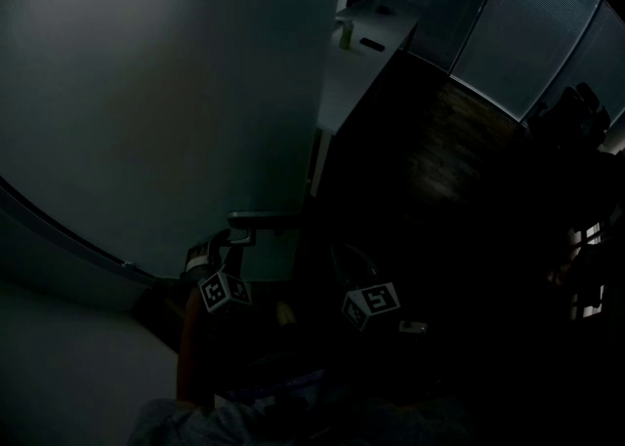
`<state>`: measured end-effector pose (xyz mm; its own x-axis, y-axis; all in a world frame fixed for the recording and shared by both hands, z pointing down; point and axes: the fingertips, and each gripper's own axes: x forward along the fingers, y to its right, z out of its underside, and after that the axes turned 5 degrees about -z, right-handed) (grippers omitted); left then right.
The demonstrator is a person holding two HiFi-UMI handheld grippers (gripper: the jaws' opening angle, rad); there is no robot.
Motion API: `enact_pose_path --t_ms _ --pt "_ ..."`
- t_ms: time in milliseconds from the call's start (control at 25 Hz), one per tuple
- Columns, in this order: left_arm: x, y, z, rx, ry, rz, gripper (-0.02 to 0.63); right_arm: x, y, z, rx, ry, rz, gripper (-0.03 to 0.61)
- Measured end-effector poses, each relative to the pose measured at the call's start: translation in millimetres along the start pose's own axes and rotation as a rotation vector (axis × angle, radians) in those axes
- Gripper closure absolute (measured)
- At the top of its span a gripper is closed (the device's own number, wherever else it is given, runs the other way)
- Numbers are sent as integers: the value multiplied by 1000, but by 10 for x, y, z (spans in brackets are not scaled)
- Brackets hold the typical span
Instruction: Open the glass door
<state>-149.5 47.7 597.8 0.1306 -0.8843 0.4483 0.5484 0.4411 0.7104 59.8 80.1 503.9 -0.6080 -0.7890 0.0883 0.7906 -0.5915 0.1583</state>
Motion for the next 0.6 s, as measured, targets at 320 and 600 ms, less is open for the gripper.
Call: enact_pose_path --t_ms 320,600 --pt "-209 108 37 11 4 -13 428 -292 -170 83 1 1 5 577" --pt "-485 266 96 16 -14 -18 426 -703 -322 129 -8 15 12 577"
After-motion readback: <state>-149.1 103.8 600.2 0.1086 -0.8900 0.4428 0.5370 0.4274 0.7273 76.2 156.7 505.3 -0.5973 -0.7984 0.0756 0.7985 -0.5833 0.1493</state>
